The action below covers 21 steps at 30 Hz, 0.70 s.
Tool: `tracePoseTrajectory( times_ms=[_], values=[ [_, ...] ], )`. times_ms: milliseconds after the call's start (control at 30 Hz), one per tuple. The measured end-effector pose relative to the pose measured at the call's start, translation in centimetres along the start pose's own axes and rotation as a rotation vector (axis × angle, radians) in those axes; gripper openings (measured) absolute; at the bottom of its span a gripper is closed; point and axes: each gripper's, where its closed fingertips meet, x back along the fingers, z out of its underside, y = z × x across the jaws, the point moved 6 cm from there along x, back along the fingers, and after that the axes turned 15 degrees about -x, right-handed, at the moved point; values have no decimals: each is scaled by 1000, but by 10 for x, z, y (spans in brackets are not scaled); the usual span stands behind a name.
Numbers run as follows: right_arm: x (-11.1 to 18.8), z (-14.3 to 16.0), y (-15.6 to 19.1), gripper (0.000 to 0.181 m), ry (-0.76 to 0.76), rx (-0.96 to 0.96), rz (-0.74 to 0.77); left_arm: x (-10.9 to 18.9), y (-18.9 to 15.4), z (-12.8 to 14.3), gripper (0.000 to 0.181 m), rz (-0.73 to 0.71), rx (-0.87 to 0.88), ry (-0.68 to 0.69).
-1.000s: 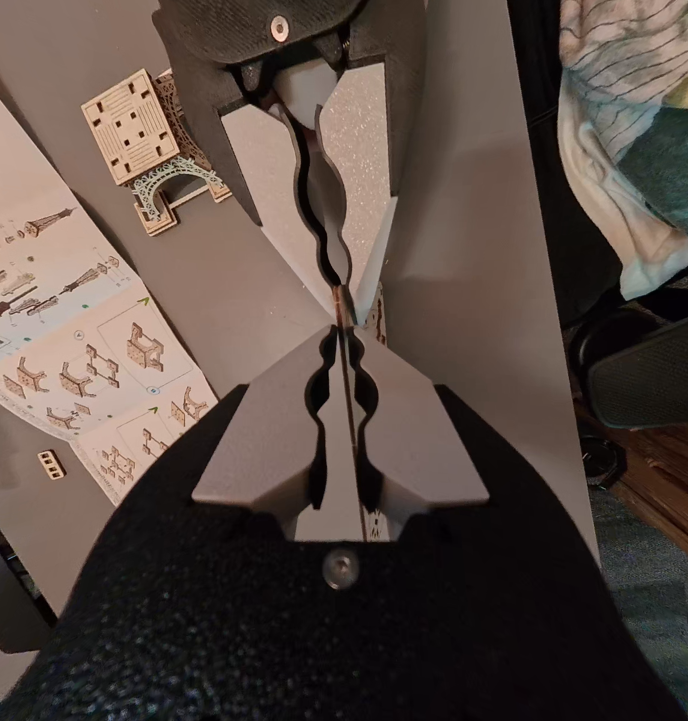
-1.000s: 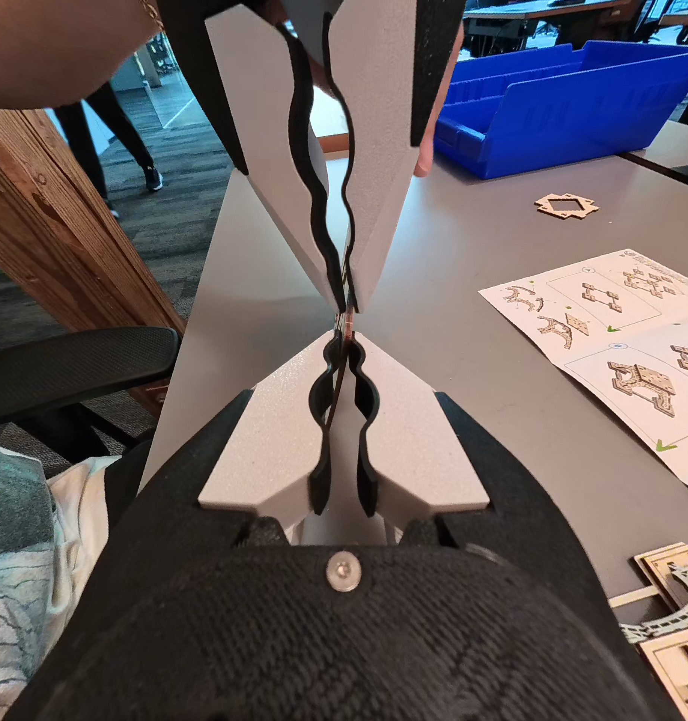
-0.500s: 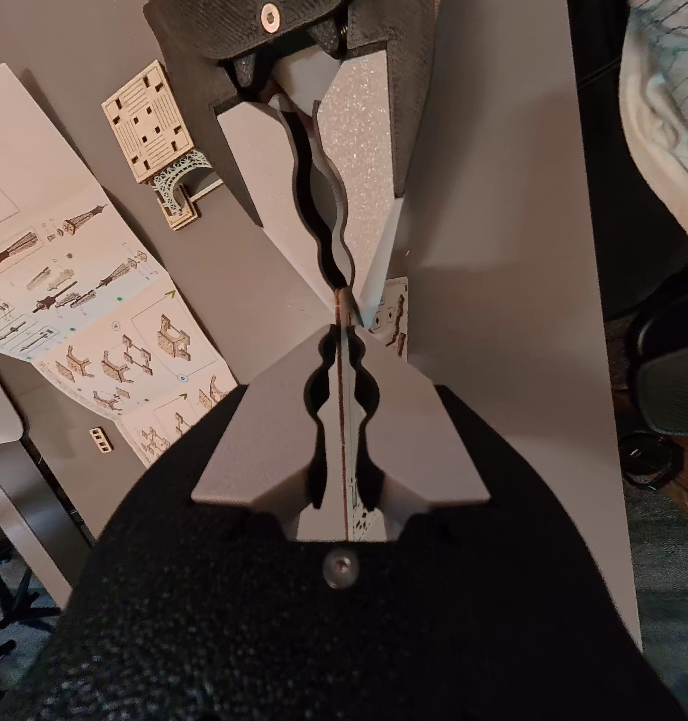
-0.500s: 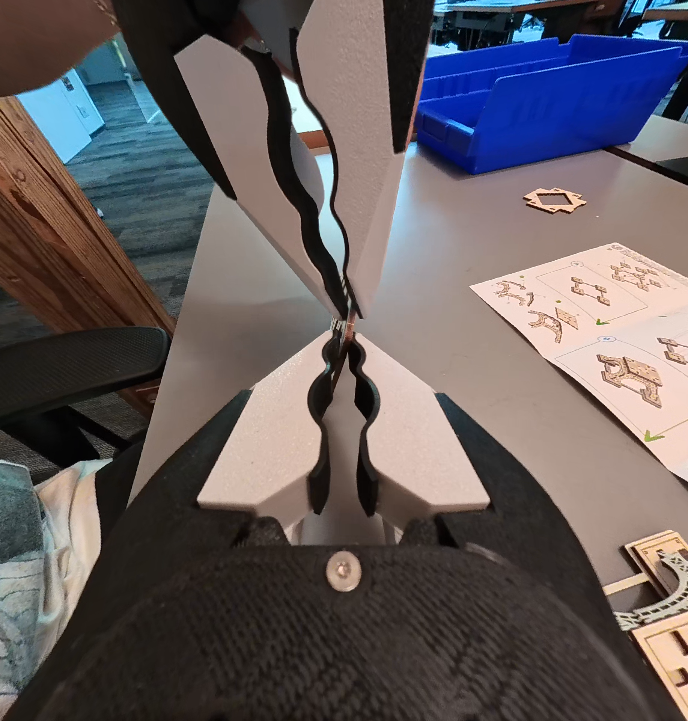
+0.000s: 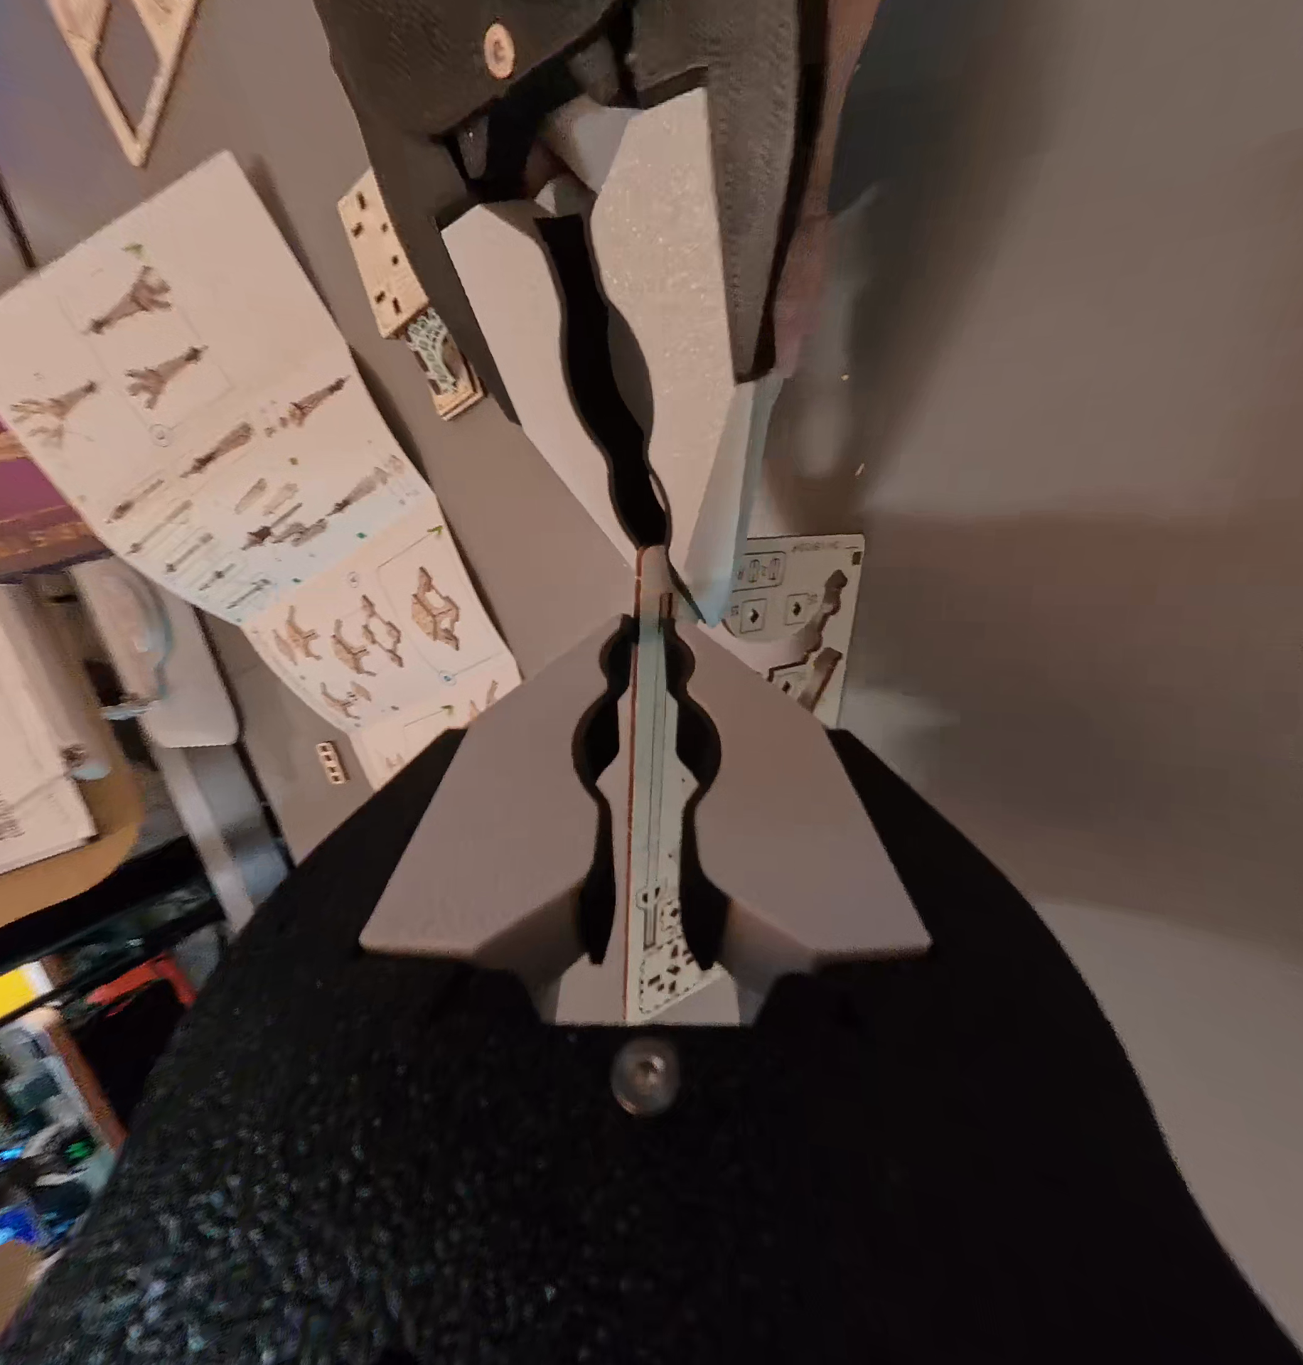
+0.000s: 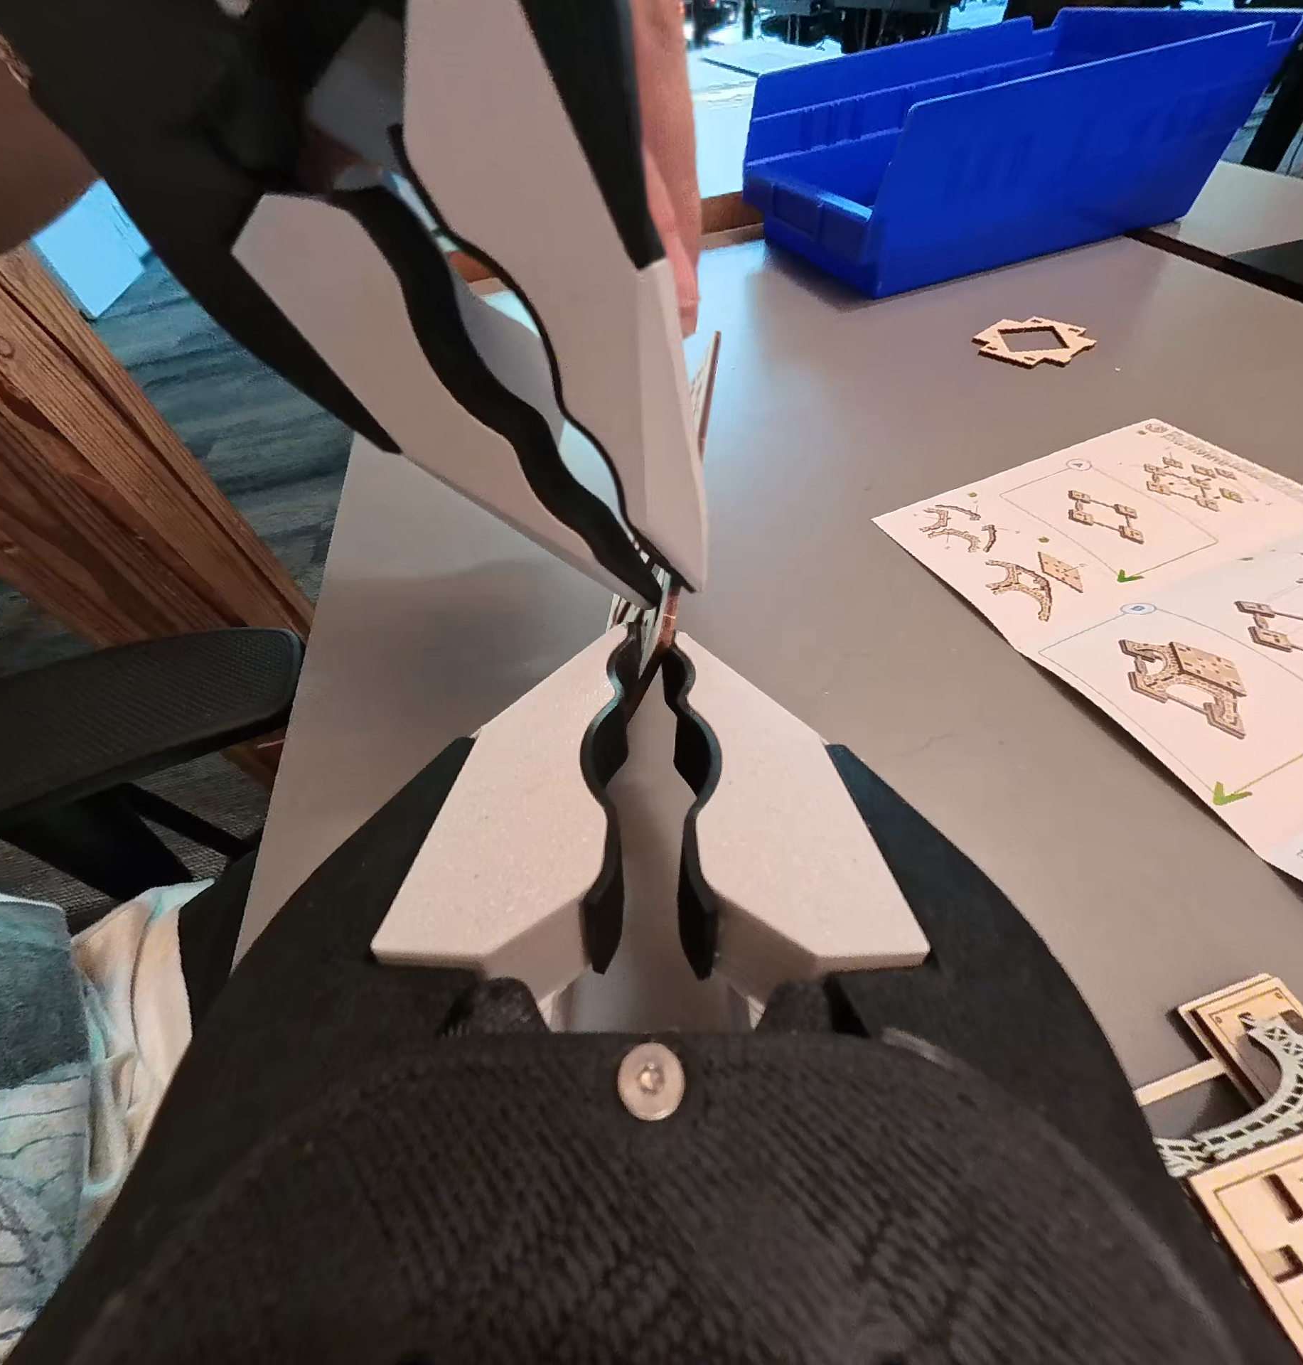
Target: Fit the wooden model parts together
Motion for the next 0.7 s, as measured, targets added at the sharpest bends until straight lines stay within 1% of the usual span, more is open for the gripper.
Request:
tracePoseTrajectory(
  times_ms=[33, 100, 133, 267, 300, 400, 600, 700],
  values=[
    [0, 0, 0, 3, -1, -3, -8, 1, -2, 0, 6, -41, -24, -1],
    [2, -1, 0, 2, -13, -10, -21, 5, -8, 7, 15, -86, -23, 25],
    [3, -2, -1, 1, -22, -21, -26, 8, -10, 13, 15, -93, 2, 35],
    [4, -3, -2, 0, -29, -46, -37, 24, -9, 32, 15, -140, 127, -29],
    [4, -3, -2, 0, -29, -43, -36, 26, -8, 34, 13, -133, 136, -36],
    [4, -3, -1, 0, -29, -37, -40, 26, -8, 32, 11, -101, 117, -41],
    [4, -3, 0, 0, -30, -21, -36, 12, -3, 19, 11, -45, 60, -53],
    [3, -3, -1, 1, -31, -26, -25, 9, -3, 18, 5, -18, 34, -44]
  ],
)
